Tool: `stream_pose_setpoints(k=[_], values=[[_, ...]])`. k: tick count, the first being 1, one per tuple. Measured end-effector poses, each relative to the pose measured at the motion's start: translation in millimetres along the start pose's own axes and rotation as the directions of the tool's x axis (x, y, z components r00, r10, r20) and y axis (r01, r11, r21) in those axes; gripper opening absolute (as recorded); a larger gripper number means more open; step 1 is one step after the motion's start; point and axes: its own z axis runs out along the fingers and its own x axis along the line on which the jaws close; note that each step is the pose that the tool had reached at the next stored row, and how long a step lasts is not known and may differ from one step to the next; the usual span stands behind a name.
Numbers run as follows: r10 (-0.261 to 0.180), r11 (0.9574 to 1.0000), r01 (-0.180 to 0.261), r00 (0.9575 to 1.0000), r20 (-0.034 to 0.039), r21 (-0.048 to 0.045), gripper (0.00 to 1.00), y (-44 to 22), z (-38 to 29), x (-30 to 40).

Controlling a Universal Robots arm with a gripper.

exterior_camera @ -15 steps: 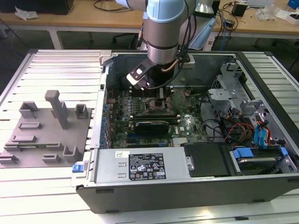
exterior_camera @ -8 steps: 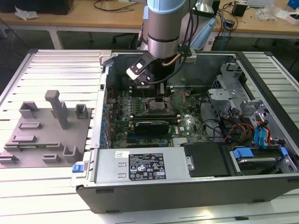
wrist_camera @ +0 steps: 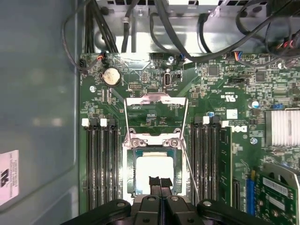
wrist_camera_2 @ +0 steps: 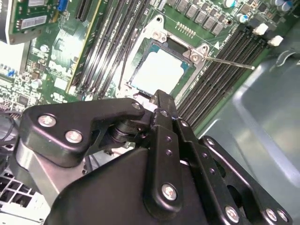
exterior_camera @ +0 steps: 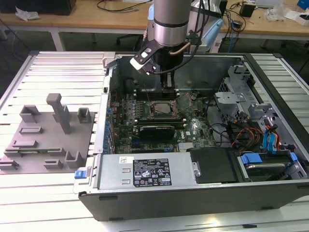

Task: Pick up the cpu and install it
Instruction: 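Place the cpu into insertion slot, then close the cpu cover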

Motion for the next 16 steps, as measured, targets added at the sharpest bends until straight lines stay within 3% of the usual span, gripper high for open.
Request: stream_pose_setpoints(k=[12,16], values=[[0.0,1.0,0.0,1.0,0.0,0.0001,0.11,0.1,-2.5,0.0],[0.0,1.0,0.0,1.0,0.0001,0.0001,0.11,0.3,-6.9,-0.1]])
